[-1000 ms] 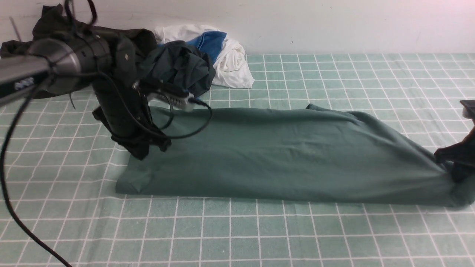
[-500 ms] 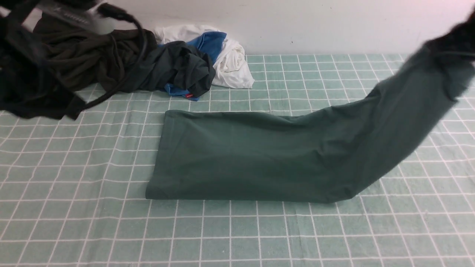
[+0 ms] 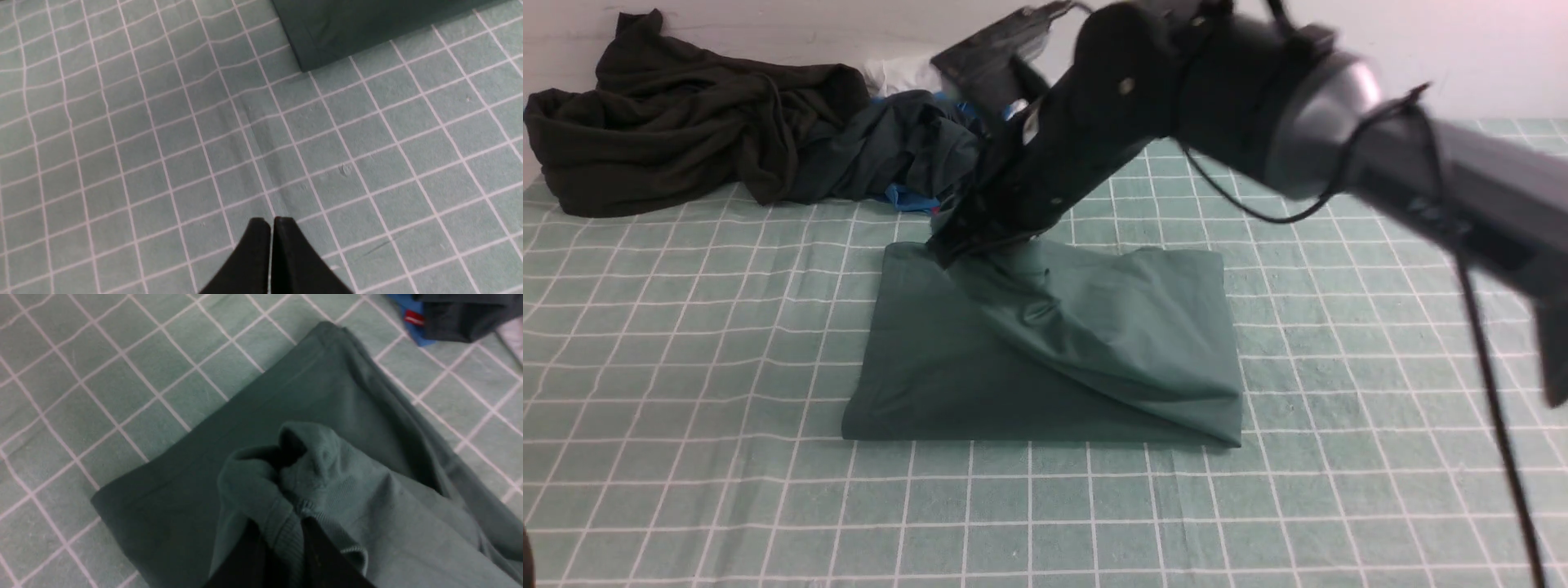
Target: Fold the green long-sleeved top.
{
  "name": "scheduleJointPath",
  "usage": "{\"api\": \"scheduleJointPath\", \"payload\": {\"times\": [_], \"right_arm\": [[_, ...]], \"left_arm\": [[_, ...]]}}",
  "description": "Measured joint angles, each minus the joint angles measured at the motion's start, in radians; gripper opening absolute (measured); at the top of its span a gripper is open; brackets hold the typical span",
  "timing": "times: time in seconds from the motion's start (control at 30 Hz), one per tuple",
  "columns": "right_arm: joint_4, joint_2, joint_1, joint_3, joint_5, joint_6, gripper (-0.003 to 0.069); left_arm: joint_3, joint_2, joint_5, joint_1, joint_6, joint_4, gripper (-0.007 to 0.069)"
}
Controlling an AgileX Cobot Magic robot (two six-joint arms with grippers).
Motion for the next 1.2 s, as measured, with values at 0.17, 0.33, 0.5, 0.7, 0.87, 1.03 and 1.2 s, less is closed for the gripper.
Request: {"api": "scheduleJointPath", "payload": {"times": [0.17,0.33,0.5,0.7,0.87,1.03,1.2], "right_arm": [[0.08,0.107,0.015,-0.081,-0.009,0.004,0.0252],[0.121,0.104,0.015,-0.162,0.06,0.007,0.0482],[-0.087,0.088,0.015,-0.203,0.223,0.091,0.0524],[-0.183,0.167,0.015,-0.178,0.29,0.156,0.0468],[-0.09,0.225,0.044,-0.17,0.314,0.1,0.0428],[-0.114,0.161,0.05,-0.201,0.329,0.077,0.0402],[-0.121,-0.054,0.034,-0.176,0.331,0.036,0.0356]], "left_arm": [[0.074,-0.055,0.002,0.0,-0.014,-0.003,-0.0003],[0.089,-0.056,0.024,0.0,-0.017,-0.003,-0.0003],[0.089,-0.057,0.056,0.0,-0.017,-0.003,-0.0003],[0.089,-0.057,0.057,0.0,-0.017,-0.009,-0.0003],[0.089,-0.057,0.057,0.0,-0.017,-0.02,-0.0003],[0.089,-0.057,0.057,0.0,-0.018,-0.022,-0.0003],[0.089,-0.057,0.058,0.0,-0.018,-0.022,-0.0003]]}}
